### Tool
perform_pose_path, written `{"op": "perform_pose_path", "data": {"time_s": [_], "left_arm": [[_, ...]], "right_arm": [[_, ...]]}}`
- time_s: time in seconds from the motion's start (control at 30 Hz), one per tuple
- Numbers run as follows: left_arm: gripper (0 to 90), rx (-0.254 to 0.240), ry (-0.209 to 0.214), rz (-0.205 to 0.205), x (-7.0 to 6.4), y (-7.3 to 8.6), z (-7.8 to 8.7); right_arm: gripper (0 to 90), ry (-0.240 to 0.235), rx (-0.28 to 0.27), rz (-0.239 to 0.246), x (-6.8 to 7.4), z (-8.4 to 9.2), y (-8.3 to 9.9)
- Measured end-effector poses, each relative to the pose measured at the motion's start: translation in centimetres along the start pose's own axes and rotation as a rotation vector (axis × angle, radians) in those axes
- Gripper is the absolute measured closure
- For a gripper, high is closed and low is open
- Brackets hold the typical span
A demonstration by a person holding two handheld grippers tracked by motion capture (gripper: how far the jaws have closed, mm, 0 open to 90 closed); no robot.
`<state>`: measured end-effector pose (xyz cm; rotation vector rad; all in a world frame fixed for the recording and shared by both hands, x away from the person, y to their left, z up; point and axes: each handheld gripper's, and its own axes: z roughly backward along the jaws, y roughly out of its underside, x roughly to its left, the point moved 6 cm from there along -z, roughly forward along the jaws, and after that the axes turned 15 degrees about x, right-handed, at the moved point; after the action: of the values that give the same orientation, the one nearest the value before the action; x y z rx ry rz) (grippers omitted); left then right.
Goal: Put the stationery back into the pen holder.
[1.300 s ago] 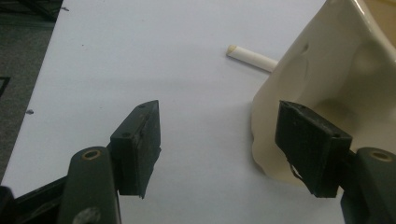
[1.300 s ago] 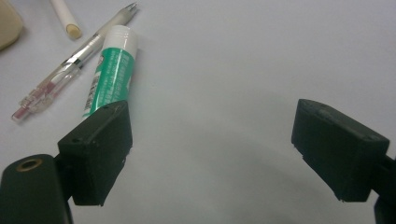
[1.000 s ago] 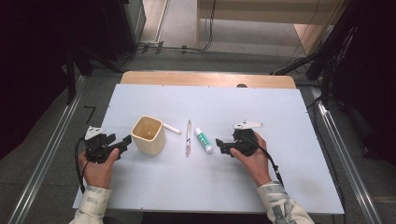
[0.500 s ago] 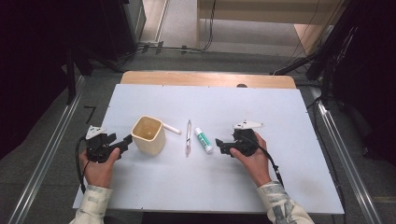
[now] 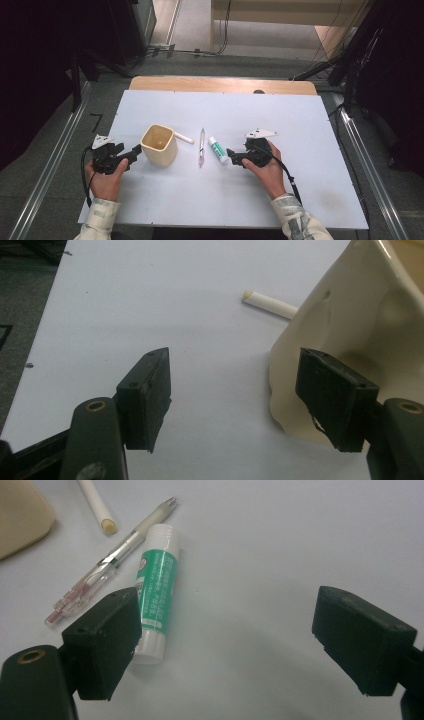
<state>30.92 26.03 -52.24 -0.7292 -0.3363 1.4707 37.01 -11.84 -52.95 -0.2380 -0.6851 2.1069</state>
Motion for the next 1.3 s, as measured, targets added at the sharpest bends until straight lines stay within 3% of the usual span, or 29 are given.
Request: {"op": "perform_pose_path", "data": {"time_s": [1.3], "left_arm": [[31.6,-0.001,0.012,0.003,0.0,-0.2,-0.2]], "right_arm": [[14.1,-0.012,0.044,0.034,2.6,-3.1,-1.6]]}}
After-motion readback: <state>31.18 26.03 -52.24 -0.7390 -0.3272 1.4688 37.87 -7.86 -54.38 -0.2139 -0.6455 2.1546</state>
